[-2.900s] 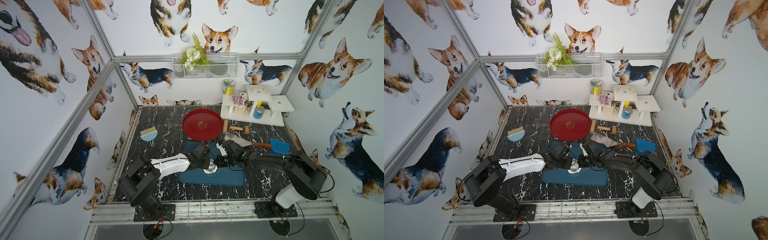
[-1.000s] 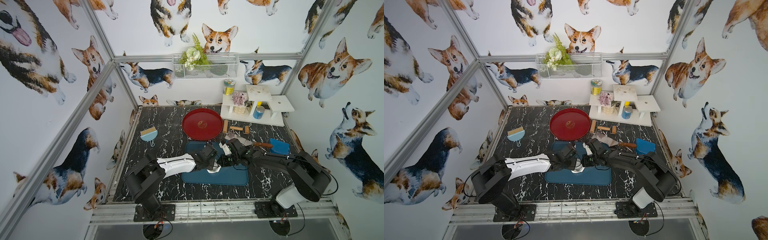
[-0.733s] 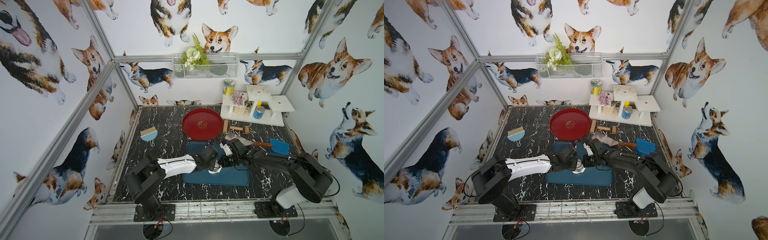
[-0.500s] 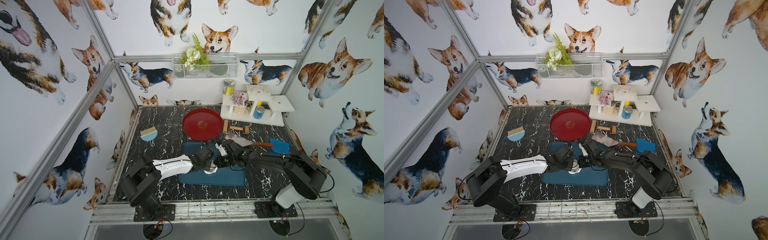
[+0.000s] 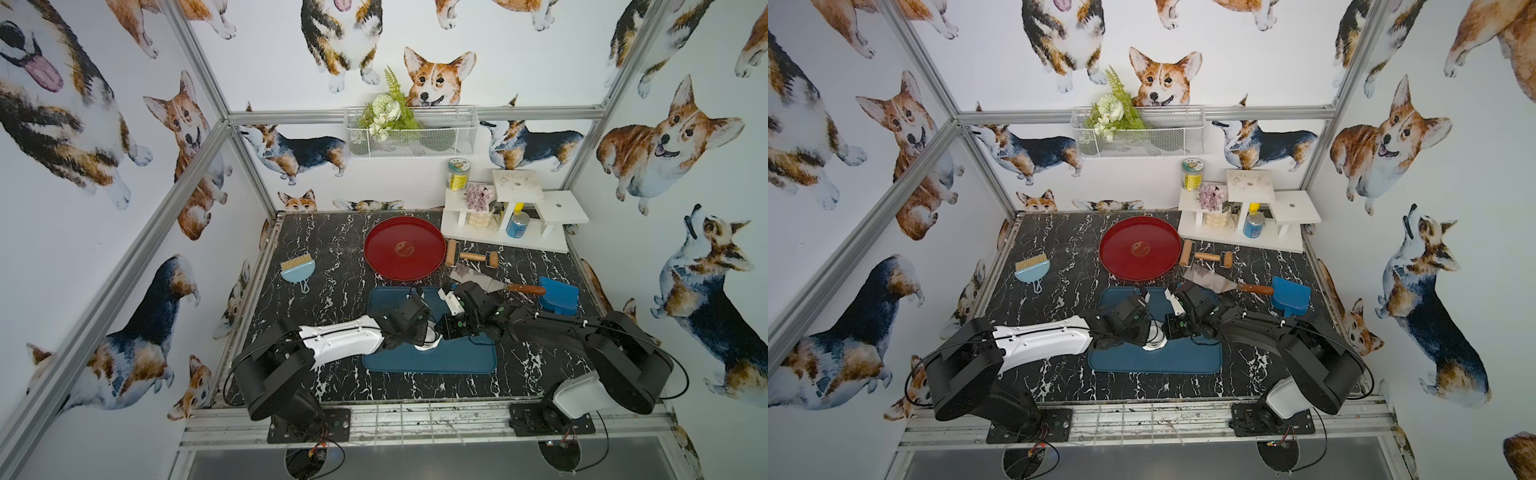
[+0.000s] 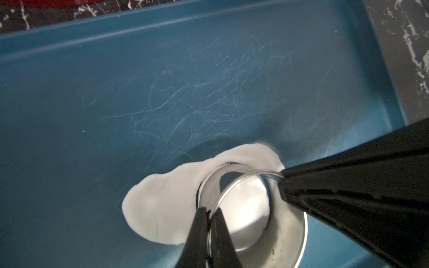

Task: Roll out the dumpling wrappers from the dough
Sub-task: Press the dumpling wrapper on the work surface.

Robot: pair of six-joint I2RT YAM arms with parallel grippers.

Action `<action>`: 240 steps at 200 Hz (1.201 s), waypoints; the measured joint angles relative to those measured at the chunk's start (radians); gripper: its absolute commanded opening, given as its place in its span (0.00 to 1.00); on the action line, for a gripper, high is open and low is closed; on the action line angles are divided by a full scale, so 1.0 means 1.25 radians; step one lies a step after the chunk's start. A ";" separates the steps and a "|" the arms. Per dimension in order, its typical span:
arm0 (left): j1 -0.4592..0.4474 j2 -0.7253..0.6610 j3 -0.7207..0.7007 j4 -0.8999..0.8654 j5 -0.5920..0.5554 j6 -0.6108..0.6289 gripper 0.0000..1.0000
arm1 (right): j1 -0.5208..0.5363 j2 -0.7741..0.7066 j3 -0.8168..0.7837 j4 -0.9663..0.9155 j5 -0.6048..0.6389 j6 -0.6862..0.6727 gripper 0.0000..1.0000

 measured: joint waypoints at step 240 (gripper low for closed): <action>-0.003 0.015 -0.035 0.062 -0.038 -0.020 0.00 | 0.031 0.024 -0.014 0.059 0.074 0.000 0.00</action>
